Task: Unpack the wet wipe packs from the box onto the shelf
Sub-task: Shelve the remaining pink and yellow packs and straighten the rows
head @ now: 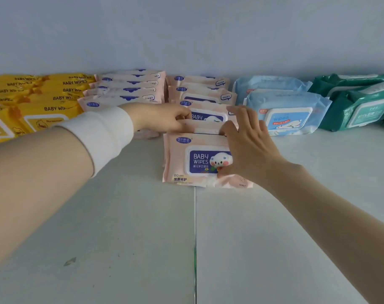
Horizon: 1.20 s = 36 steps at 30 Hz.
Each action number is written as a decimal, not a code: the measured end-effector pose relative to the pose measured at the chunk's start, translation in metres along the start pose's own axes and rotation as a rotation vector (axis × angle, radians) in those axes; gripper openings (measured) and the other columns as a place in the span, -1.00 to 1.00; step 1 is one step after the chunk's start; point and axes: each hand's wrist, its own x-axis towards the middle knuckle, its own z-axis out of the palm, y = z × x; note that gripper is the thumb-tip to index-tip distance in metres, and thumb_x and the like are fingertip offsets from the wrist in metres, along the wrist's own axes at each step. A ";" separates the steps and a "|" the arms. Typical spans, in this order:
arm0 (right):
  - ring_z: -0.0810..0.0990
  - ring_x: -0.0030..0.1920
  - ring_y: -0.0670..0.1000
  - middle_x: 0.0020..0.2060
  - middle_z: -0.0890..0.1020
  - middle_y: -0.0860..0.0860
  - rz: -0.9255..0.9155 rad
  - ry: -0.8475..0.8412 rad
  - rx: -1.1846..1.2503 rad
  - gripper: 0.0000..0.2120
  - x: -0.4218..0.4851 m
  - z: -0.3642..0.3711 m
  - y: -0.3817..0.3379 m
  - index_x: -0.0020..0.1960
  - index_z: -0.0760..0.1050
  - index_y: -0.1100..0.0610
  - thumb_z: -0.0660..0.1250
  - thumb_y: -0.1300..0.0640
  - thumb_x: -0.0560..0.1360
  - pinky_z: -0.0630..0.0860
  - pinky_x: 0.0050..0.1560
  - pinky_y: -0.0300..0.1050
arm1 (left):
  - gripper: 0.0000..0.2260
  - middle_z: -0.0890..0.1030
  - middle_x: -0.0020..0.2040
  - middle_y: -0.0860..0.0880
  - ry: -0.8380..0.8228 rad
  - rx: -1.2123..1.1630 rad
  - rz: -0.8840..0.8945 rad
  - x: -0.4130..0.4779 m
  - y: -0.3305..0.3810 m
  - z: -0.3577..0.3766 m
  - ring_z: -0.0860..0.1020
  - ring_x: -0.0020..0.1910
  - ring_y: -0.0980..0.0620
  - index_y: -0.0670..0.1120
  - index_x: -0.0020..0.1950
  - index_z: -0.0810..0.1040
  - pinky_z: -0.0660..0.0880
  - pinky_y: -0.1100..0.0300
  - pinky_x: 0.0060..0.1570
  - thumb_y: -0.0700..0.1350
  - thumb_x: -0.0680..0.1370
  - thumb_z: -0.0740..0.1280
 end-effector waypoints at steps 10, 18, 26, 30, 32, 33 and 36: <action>0.31 0.26 0.13 0.25 0.37 0.08 0.022 -0.031 -0.037 -0.08 0.008 0.004 -0.004 0.42 0.17 0.13 0.51 -0.17 0.23 0.20 0.27 -0.05 | -0.65 0.49 0.24 0.02 0.223 0.084 0.093 0.032 0.005 -0.020 0.47 0.20 0.05 -0.01 0.23 0.48 0.42 0.19 0.17 0.06 0.48 0.36; 0.37 0.19 0.16 0.19 0.41 0.11 0.031 0.001 -0.051 -0.16 0.011 0.009 -0.004 0.35 0.28 0.12 0.54 -0.15 0.20 0.29 0.20 0.00 | -0.72 0.58 0.00 0.00 -0.023 0.290 0.081 0.061 0.015 -0.023 0.48 -0.12 0.03 0.00 0.04 0.49 0.41 0.20 -0.16 0.13 0.45 0.38; 0.29 0.39 0.33 0.40 0.33 0.26 0.041 0.085 -0.042 -0.02 0.025 0.020 0.004 0.27 0.41 0.23 0.64 -0.09 -0.05 0.36 0.25 0.18 | -0.81 0.62 0.02 0.15 -0.197 -0.059 0.039 0.043 0.015 -0.049 0.54 0.05 0.14 0.15 -0.04 0.59 0.42 0.19 0.15 0.20 0.48 0.28; 0.55 0.02 0.22 0.01 0.59 0.15 0.047 0.123 -0.072 -0.02 0.029 0.025 0.007 0.11 0.51 0.22 0.63 -0.19 -0.21 0.52 -0.04 0.07 | -0.72 0.60 0.18 -0.01 0.028 -0.043 0.081 0.063 0.004 -0.054 0.54 0.18 0.02 0.00 0.19 0.57 0.42 0.15 0.25 0.06 0.57 0.23; 0.57 -0.03 0.19 -0.04 0.60 0.12 0.033 0.141 -0.085 -0.03 0.030 0.026 0.007 0.08 0.52 0.21 0.61 -0.21 -0.23 0.53 -0.08 0.05 | -0.60 0.49 0.31 -0.10 0.213 0.150 0.064 0.080 -0.001 -0.053 0.45 0.29 -0.05 -0.09 0.34 0.43 0.34 0.15 0.29 0.02 0.54 0.30; 0.57 -0.05 0.18 -0.06 0.60 0.12 0.029 0.158 -0.092 -0.03 0.030 0.026 0.007 0.07 0.52 0.21 0.61 -0.22 -0.25 0.53 -0.10 0.04 | -0.52 0.43 0.35 -0.14 0.242 0.252 0.025 0.086 -0.003 -0.052 0.39 0.33 -0.10 -0.10 0.38 0.38 0.32 0.11 0.31 0.05 0.51 0.34; 0.59 -0.09 0.18 -0.10 0.60 0.11 0.042 0.169 -0.101 -0.02 0.031 0.028 0.009 0.03 0.54 0.21 0.59 -0.23 -0.30 0.53 -0.15 0.00 | -0.40 0.40 0.31 -0.17 0.178 0.446 -0.029 0.095 -0.004 -0.048 0.35 0.31 -0.18 -0.10 0.37 0.37 0.34 0.07 0.21 0.13 0.43 0.41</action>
